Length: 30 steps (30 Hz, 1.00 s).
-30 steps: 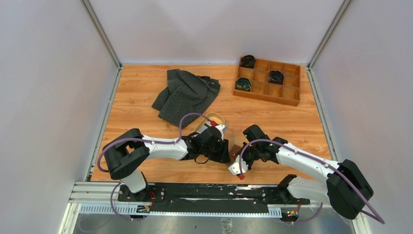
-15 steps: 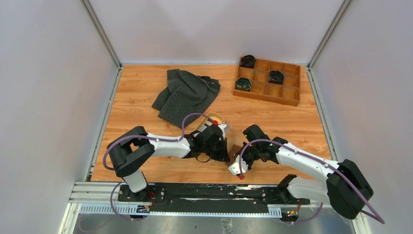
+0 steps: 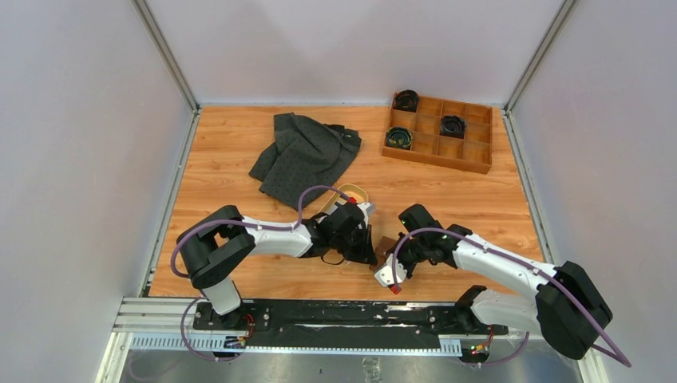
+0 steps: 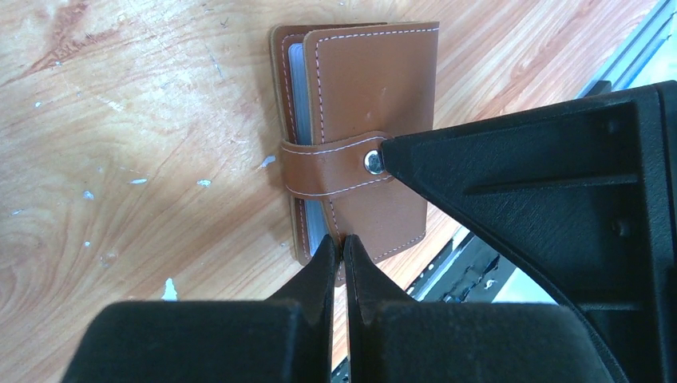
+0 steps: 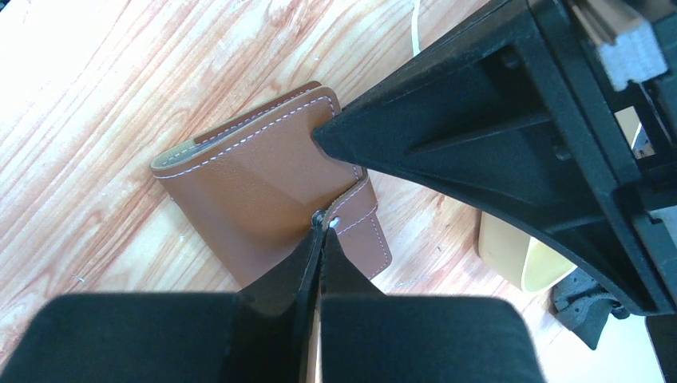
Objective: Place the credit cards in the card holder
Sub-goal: Close the card holder at the center of the board.
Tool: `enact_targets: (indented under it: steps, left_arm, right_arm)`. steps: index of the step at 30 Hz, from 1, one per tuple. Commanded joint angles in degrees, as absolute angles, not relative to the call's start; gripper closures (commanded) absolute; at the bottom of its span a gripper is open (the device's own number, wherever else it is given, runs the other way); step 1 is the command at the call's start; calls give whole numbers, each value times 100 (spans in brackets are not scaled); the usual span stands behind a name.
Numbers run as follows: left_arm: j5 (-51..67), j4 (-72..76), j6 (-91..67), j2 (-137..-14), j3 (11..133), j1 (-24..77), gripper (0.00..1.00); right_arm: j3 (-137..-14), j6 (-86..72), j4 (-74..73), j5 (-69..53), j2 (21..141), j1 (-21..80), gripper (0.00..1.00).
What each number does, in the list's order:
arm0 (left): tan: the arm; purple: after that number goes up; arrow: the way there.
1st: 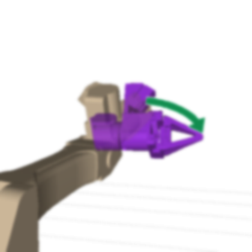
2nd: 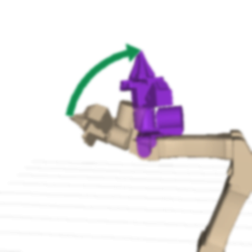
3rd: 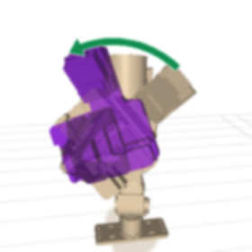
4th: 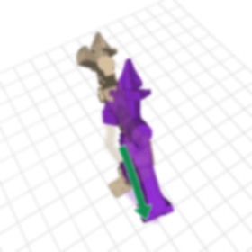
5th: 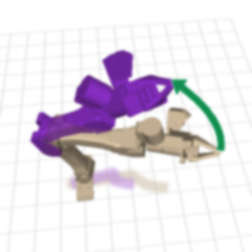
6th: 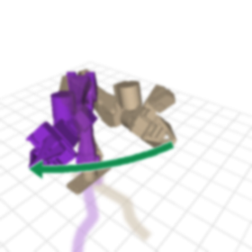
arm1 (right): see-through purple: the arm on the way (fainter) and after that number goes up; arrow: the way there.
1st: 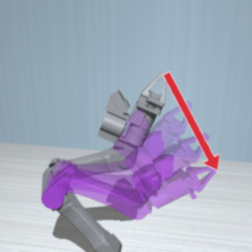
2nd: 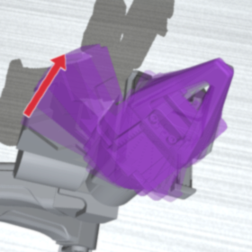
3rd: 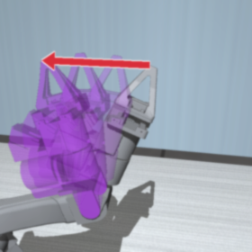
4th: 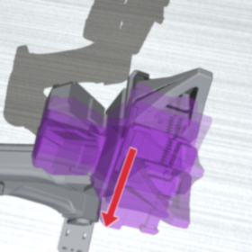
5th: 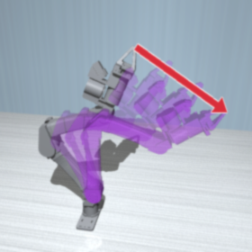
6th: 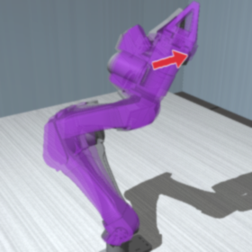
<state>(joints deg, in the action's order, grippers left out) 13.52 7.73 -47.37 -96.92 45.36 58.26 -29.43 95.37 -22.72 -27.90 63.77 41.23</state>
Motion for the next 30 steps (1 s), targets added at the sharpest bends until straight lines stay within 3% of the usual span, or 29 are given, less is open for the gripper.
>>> enact_targets:
  steps: [1, 30]
  left_arm:
    - [1145, 866, -4741, -9971, 4423, 5784, 100]
    - [1058, 864, -4764, -9958, 4315, 5696, 100]
  right_arm:
    - [-2754, 9343, -3242, -2786, 6449, 4267, 100]
    - [-2793, 9575, -3666, -2764, 6592, 4258, 100]
